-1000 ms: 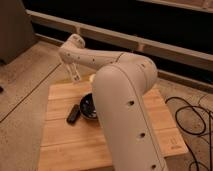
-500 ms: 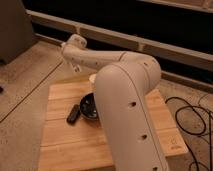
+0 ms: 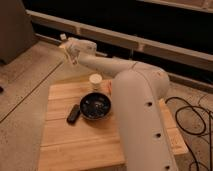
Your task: Stand the bottle upright
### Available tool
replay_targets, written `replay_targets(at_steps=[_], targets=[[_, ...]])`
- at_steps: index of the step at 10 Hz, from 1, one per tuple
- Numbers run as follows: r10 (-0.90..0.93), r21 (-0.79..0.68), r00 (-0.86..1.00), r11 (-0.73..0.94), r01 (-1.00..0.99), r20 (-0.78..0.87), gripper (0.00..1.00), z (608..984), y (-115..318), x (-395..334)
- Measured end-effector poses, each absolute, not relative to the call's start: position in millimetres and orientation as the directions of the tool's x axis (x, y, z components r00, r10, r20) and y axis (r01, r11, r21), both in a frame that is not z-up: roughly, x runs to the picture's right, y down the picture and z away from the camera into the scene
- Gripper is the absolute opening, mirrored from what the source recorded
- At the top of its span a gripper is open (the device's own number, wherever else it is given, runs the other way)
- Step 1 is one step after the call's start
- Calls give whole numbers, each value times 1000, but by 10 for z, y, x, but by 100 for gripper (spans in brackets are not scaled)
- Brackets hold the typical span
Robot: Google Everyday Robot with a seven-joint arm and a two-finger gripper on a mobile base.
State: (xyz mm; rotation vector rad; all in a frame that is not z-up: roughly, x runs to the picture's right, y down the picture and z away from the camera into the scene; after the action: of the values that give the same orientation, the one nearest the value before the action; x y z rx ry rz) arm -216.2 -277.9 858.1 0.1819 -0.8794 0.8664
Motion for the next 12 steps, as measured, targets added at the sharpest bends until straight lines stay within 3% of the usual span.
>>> replay_targets(at_steps=[4,7,12], targets=[[539,-239,327,731,-639,776,3,8657,-2106,-2627],[410,-166,432,851,-498,803,3,8536,-1591,-2948],[360,-162,312,842,-514,879,3,8216,-1835,-2566]])
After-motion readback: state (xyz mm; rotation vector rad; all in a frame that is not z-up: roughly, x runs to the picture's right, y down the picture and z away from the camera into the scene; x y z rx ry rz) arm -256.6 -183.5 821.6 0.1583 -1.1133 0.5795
